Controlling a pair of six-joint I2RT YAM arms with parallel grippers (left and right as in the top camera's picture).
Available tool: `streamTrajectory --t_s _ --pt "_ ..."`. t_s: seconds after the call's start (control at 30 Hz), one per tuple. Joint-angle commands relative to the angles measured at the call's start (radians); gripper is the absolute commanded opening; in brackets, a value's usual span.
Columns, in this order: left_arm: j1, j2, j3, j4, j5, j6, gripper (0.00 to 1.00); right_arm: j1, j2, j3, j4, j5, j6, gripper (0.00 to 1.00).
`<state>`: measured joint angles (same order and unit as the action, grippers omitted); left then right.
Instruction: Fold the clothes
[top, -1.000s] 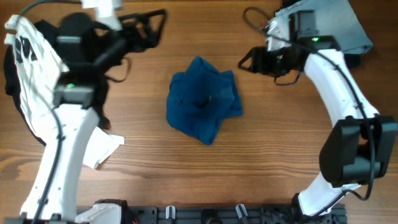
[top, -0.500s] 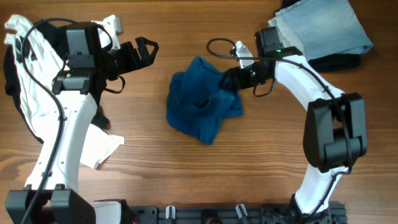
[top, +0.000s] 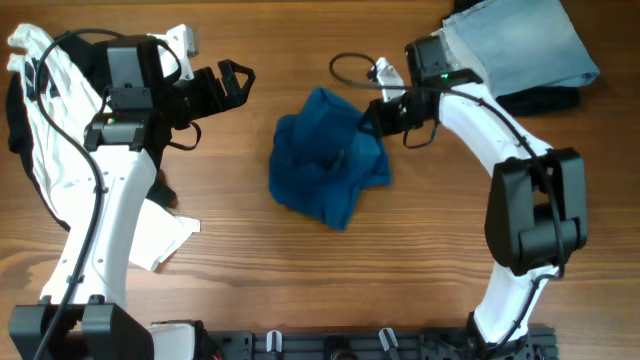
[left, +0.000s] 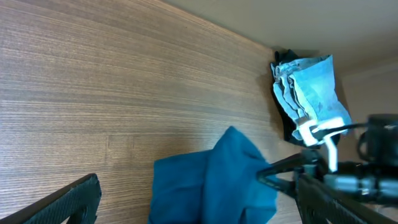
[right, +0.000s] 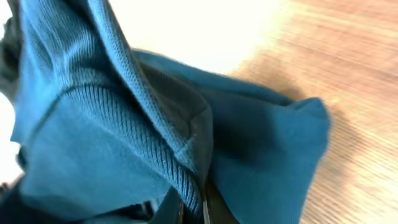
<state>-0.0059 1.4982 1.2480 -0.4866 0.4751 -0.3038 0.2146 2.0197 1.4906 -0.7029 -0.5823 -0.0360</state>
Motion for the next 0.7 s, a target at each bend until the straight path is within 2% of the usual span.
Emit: streamTrajectory --t_s 0.0,0.1,0.17,0.33,0.5,0.53,0.57,0.6,0.67 --pt "0.003 0.006 -0.004 0.003 -0.006 0.021 1.00 -0.025 -0.088 0.117 -0.056 0.006 0.045 0.04" --pt "0.003 0.006 -0.004 0.003 -0.006 0.021 1.00 -0.024 -0.094 0.186 -0.135 0.014 0.044 0.04" --pt "0.003 0.008 -0.004 0.003 -0.006 0.021 1.00 -0.024 -0.094 0.187 -0.142 0.040 0.048 0.04" --pt "0.003 0.008 -0.004 0.002 -0.006 0.021 1.00 -0.026 -0.074 0.185 -0.144 0.263 0.068 0.04" --pt "0.003 0.019 -0.004 -0.002 -0.006 0.020 1.00 -0.039 0.028 0.185 -0.136 0.317 0.059 0.08" --pt "0.003 0.021 -0.004 -0.005 -0.006 0.021 1.00 -0.044 0.056 0.185 -0.131 0.317 0.051 0.14" --pt "0.003 0.023 -0.004 -0.008 -0.006 0.021 1.00 -0.050 0.081 0.185 -0.129 0.316 0.041 0.41" --pt "0.003 0.023 -0.004 -0.009 -0.006 0.021 1.00 -0.055 0.096 0.185 -0.129 0.316 0.035 0.63" --pt "0.003 0.023 -0.004 -0.009 -0.006 0.021 1.00 -0.069 0.117 0.185 -0.132 0.307 0.019 0.85"
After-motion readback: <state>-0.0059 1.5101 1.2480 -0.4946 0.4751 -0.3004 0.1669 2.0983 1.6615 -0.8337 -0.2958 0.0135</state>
